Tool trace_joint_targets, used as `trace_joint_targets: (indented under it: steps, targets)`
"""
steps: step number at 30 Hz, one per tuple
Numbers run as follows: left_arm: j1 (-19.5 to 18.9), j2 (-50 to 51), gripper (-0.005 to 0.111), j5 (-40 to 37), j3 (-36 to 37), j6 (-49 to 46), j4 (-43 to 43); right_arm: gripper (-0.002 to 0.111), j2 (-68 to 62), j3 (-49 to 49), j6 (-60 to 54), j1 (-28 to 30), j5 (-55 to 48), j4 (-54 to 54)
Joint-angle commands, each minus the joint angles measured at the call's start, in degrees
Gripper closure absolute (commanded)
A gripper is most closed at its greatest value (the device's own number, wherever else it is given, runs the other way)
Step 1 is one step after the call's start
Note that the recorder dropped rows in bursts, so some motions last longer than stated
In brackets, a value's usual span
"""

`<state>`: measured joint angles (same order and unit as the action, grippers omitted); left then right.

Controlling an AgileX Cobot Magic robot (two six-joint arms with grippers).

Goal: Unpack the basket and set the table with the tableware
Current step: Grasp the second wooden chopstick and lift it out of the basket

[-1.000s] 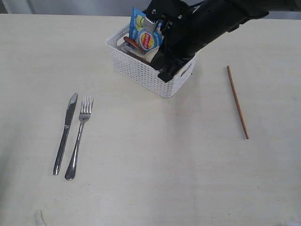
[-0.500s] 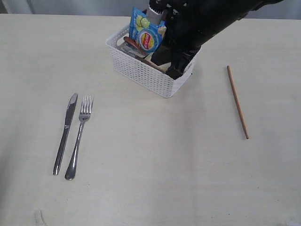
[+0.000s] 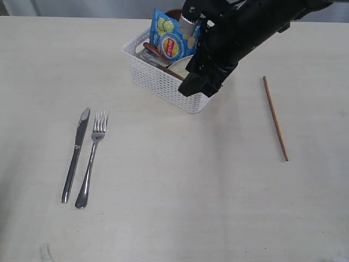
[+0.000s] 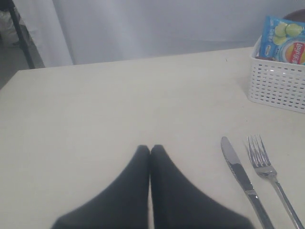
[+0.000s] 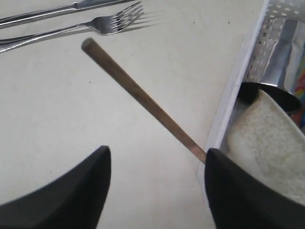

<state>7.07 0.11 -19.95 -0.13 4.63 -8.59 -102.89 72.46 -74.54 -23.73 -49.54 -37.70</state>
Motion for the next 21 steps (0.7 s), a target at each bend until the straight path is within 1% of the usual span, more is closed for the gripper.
trace_joint_targets:
  steps: [1,4,7,8,9,10,12,14,15,21]
  targets:
    - [0.3,-0.1,0.107,0.0,0.1,0.1,0.3,0.047,-1.7,0.1,-4.5,0.1,0.0,-6.2]
    - [0.3,-0.1,0.107,0.0,0.1,0.1,0.3,0.047,-3.0,0.1,-9.0,0.1,1.4,-9.0]
    - [0.3,-0.1,0.107,0.0,0.1,0.1,0.3,0.048,-4.2,0.1,-9.0,0.1,5.5,-9.4]
    - [0.3,-0.1,0.107,0.0,0.1,0.1,0.3,0.05,-4.7,0.1,-9.0,0.1,6.2,-9.4]
    - [0.3,-0.1,0.107,0.0,0.1,0.1,0.3,0.054,-5.1,0.1,-9.0,0.1,6.5,-9.4]
    - [0.3,-0.1,0.107,0.0,0.1,0.1,0.3,0.061,-5.3,0.1,-9.0,0.1,7.2,-9.7]
    - [0.3,-0.1,0.107,0.0,0.1,0.1,0.2,0.078,-5.6,0.1,-9.0,0.1,7.5,-10.6]
    - [0.3,-0.1,0.107,0.0,0.1,0.1,0.2,0.099,-5.3,0.1,-9.5,0.1,7.5,-12.2]
    - [0.3,-0.1,0.107,0.0,0.1,0.1,0.1,0.107,-5.2,0.2,-9.8,0.1,7.5,-12.7]
    - [0.3,-0.1,0.107,0.0,0.1,0.1,0.1,0.108,-1.4,2.8,-9.8,0.1,5.7,-13.8]
